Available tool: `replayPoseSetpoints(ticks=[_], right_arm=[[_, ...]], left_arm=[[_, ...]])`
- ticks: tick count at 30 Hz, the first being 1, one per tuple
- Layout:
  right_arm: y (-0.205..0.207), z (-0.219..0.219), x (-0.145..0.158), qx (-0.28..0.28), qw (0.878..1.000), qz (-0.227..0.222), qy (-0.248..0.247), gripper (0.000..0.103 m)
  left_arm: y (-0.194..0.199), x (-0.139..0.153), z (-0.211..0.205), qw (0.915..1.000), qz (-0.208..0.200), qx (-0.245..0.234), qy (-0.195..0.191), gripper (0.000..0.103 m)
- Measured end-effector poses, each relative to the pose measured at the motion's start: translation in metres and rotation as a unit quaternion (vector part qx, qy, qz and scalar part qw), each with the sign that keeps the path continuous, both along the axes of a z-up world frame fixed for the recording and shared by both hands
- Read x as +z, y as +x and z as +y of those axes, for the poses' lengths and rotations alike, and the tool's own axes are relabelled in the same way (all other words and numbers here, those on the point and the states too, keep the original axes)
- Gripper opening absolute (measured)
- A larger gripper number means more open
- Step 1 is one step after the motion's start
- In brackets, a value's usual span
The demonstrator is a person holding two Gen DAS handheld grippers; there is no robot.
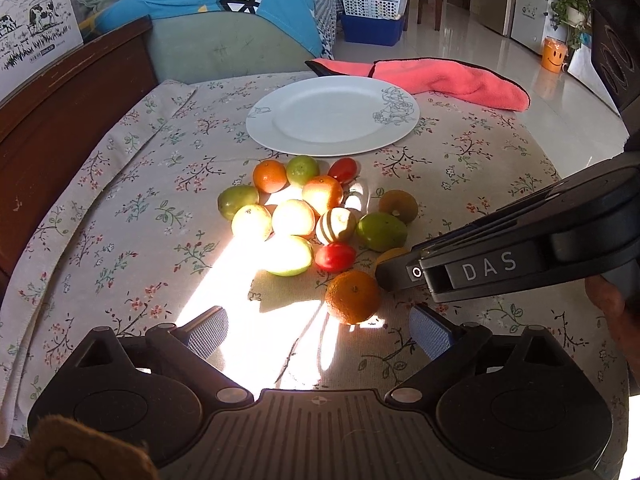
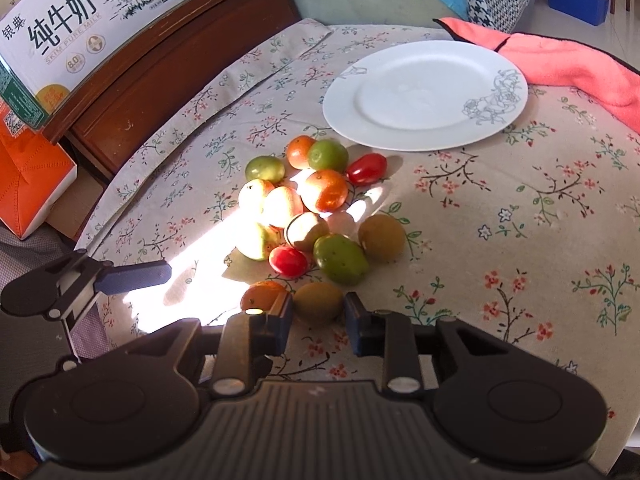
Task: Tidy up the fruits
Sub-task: 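Grasp a mandarin orange with the left tool while the right tool grasps a brown kiwi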
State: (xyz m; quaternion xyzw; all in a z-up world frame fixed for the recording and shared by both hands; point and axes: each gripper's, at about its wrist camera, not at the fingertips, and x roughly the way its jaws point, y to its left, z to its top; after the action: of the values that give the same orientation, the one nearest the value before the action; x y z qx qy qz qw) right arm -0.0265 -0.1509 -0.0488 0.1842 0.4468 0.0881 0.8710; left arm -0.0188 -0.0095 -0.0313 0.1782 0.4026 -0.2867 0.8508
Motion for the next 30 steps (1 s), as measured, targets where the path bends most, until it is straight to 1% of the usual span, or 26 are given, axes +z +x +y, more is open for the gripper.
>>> replayPoseSetpoints(ticks=[4, 6, 10, 12, 14, 15, 19, 20, 23, 25, 28, 30], right_arm=[[-0.004, -0.002, 0.004, -0.001, 1.0, -0.005, -0.004, 0.028], [-0.005, -0.005, 0.007, -0.01, 1.0, -0.007, -0.013, 0.028], [-0.007, -0.014, 0.008, -0.031, 0.999, -0.003, -0.012, 0.028], [-0.007, -0.017, 0.009, -0.038, 0.999, -0.002, -0.01, 0.028], [-0.007, -0.019, 0.009, -0.042, 0.999, -0.001, -0.011, 0.028], [-0.007, -0.02, 0.009, -0.043, 0.999, 0.0, -0.01, 0.028], [-0.007, -0.023, 0.008, -0.047, 0.999, 0.005, -0.004, 0.028], [-0.007, -0.023, 0.008, -0.048, 0.999, 0.006, -0.002, 0.028], [-0.008, -0.024, 0.009, -0.047, 0.999, 0.005, -0.001, 0.028], [-0.008, -0.026, 0.011, -0.045, 0.999, 0.004, 0.001, 0.028], [-0.007, -0.028, 0.017, -0.039, 0.999, -0.001, -0.003, 0.028], [-0.006, -0.03, 0.023, -0.036, 0.999, -0.008, -0.012, 0.028]], left_arm=[[0.003, -0.003, -0.004, 1.0, 0.0, 0.005, -0.003, 0.09], [0.005, -0.005, -0.006, 0.9999, 0.007, 0.009, -0.007, 0.082], [0.009, -0.012, -0.012, 0.9997, 0.019, 0.013, -0.009, 0.071], [0.01, -0.014, -0.014, 0.9996, 0.025, 0.012, -0.01, 0.062], [0.01, -0.016, -0.015, 0.9994, 0.029, 0.01, -0.015, 0.054], [0.01, -0.016, -0.015, 0.9994, 0.027, 0.01, -0.017, 0.048], [0.01, -0.015, -0.016, 0.9994, 0.026, 0.009, -0.023, 0.035], [0.01, -0.015, -0.016, 0.9994, 0.025, 0.008, -0.023, 0.031], [0.01, -0.013, -0.015, 0.9992, 0.029, 0.016, -0.023, 0.031], [0.011, -0.008, -0.012, 0.9992, 0.023, 0.02, -0.025, 0.03], [0.016, 0.001, -0.009, 0.9985, 0.028, 0.028, -0.039, 0.03], [0.021, 0.01, -0.007, 0.9982, 0.02, 0.035, -0.045, 0.03]])
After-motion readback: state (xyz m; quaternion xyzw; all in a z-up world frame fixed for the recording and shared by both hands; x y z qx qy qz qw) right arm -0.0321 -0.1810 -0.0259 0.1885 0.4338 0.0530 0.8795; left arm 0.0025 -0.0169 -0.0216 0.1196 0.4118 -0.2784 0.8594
